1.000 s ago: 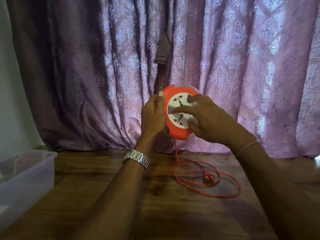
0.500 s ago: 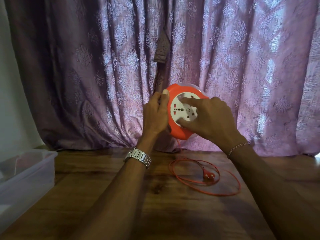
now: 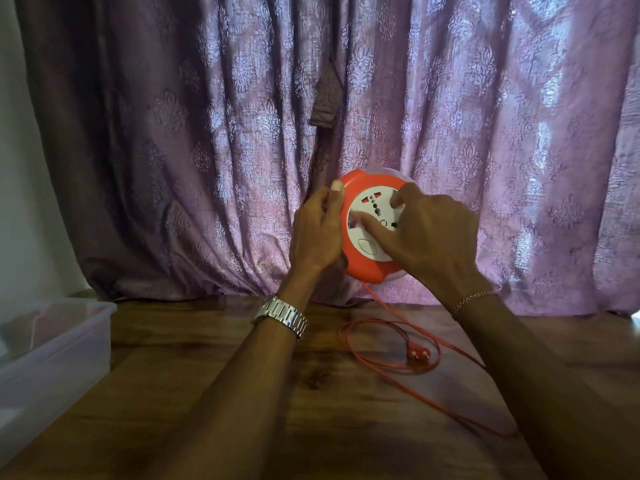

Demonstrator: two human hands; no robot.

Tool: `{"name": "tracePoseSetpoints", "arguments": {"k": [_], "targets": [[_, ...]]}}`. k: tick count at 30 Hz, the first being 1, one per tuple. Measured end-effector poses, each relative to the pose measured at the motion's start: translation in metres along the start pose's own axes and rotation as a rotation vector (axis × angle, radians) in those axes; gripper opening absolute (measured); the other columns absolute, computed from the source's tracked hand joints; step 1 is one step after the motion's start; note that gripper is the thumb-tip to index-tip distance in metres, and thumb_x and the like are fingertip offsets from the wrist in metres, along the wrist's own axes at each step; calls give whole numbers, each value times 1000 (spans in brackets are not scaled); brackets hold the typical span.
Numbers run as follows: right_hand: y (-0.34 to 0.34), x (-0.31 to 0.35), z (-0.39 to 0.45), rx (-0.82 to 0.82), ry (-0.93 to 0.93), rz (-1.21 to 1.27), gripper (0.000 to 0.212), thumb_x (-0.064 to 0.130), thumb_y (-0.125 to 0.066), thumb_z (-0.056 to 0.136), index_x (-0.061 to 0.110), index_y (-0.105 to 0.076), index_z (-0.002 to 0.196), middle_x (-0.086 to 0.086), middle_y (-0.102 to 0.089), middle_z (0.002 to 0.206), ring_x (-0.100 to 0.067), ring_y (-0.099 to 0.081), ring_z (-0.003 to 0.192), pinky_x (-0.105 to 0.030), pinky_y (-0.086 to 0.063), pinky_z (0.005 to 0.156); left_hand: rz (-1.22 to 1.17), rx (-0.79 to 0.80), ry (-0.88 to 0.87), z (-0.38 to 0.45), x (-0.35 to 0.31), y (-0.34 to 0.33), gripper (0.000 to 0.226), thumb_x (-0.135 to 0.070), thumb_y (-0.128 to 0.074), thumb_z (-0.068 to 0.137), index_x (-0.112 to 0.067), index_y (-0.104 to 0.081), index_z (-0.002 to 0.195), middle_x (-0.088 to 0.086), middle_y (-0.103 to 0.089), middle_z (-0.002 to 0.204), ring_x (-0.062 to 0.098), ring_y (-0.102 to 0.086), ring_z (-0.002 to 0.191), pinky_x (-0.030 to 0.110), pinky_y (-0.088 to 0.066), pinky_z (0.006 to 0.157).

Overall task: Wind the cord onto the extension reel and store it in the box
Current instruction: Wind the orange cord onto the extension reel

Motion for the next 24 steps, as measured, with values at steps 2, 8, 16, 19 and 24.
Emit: {"name": "tracePoseSetpoints", "arguments": {"k": [2,8,16,19,24], "targets": [[5,-2,5,9,101,56,55,70,-54,80,21,-55,103,-5,-65,90,-29,-58,86,-32,-41,56,-35,-18,7,2,-1,3,45,-64,-38,96,-28,-56,76,3,-66,74,31,-66,76,54,-56,77],[6,-7,8,470,371,190,46,24,-55,90,46,-46,130,-12,-39,130,-33,-48,118,-48,-51,87,-79,-51,34,6,5,8,59,-71,-37,91,-18,-61,80,6,-71,80,33,-69,81,57,-57,79],[10,4,4,443,340,45,66,21,-63,84,53,-39,136,-11,-33,139,-34,-43,126,-46,-52,82,-113,-68,30,6,3,8,64,-70,-39,90,-11,-62,84,14,-73,83,39,-70,84,58,-57,77],[11,4,3,378,329,36,59,25,-61,81,54,-45,130,-9,-43,127,-32,-52,113,-42,-50,77,-100,-39,32,4,2,6,56,-67,-41,93,-17,-63,80,10,-72,80,37,-70,83,57,-57,78],[13,3,1,303,197,51,57,43,-68,71,53,-53,125,-4,-63,116,-31,-60,103,-40,-51,79,-77,-18,16,0,-3,3,43,-52,-43,100,-26,-56,69,-2,-59,66,19,-56,66,45,-50,69]]}}
Point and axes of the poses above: each hand's wrist, its own z-axis towards the middle knuckle, its own y-axis out of the back of the hand, x = y × z, the point moved 1 cm from there along z, towards the middle knuckle
